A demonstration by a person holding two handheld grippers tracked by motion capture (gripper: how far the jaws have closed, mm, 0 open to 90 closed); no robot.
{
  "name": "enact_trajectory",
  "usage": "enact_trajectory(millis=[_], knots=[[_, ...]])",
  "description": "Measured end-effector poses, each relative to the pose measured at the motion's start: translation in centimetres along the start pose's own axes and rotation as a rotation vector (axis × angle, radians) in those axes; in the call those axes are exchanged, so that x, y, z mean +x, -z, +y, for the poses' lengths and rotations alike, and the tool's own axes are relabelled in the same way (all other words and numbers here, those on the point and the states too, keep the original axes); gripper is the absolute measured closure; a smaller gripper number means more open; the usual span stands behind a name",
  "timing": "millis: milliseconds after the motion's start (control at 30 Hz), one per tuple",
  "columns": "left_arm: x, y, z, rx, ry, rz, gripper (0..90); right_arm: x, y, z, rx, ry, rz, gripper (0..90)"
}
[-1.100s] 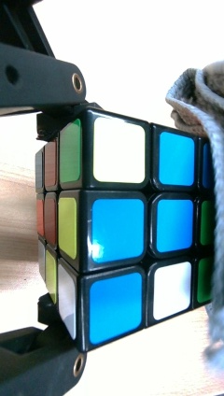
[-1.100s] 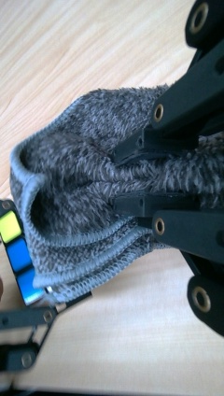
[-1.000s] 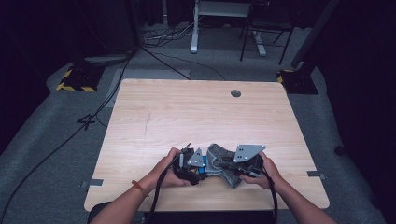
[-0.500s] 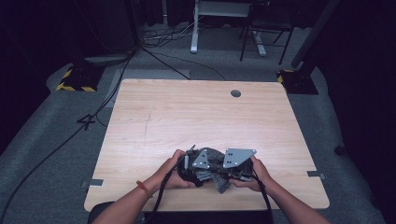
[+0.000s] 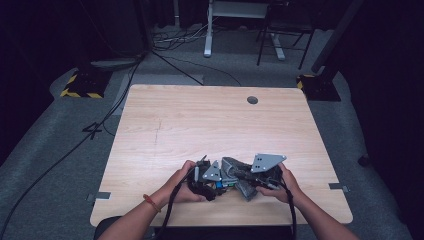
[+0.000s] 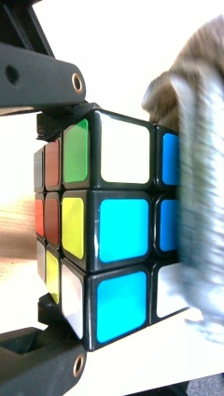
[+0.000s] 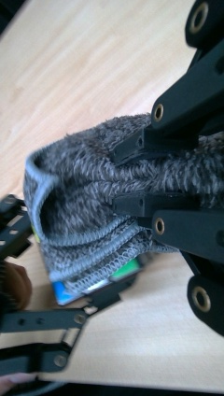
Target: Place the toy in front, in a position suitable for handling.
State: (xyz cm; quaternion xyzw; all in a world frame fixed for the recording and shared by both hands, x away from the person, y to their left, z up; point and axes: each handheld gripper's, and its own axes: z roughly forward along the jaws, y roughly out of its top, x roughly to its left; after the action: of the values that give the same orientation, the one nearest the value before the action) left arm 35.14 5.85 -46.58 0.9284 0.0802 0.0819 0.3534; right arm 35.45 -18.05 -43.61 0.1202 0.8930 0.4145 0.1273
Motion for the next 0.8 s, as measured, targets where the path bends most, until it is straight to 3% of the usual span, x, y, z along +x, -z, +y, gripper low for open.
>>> enact_trajectory(millis=[100, 267, 367, 467, 567, 633, 700, 800], knots=[[0.1, 0.3, 0.0, -0.005, 0.003, 0.01, 33.9, 0.2, 0.1, -0.6, 0.011, -0.001, 0.015, 76.8], [0.1, 0.0, 0.2, -0.01, 0.002, 0.004, 33.9, 1.1, 0.8, 0.3, -0.05, 0.03, 0.003, 76.8], [-0.2, -0.4, 0.4, 0.003, -0.02, 0.012, 33.9, 2.1, 0.5, 1.6, -0.052, 0.066, 0.052, 76.5], [-0.4, -0.8, 0.7, 0.007, -0.029, 0.005, 33.9, 2.4, 0.2, 2.1, -0.061, 0.071, 0.076, 76.3], [-0.5, -1.1, 0.9, 0.008, -0.028, -0.002, 33.9, 3.1, -0.5, 2.8, -0.056, 0.111, 0.059, 76.3], [-0.4, -1.0, 0.8, 0.008, -0.018, 0.007, 33.9, 3.1, -0.6, 2.9, -0.054, 0.111, 0.053, 76.3], [-0.2, -0.8, 0.6, 0.003, -0.007, 0.01, 33.9, 2.6, -0.7, 2.8, -0.05, 0.105, 0.002, 76.5], [-0.3, -0.7, 0.6, 0.005, -0.008, 0.012, 33.9, 2.0, -0.5, 2.5, -0.039, 0.098, -0.021, 76.6]])
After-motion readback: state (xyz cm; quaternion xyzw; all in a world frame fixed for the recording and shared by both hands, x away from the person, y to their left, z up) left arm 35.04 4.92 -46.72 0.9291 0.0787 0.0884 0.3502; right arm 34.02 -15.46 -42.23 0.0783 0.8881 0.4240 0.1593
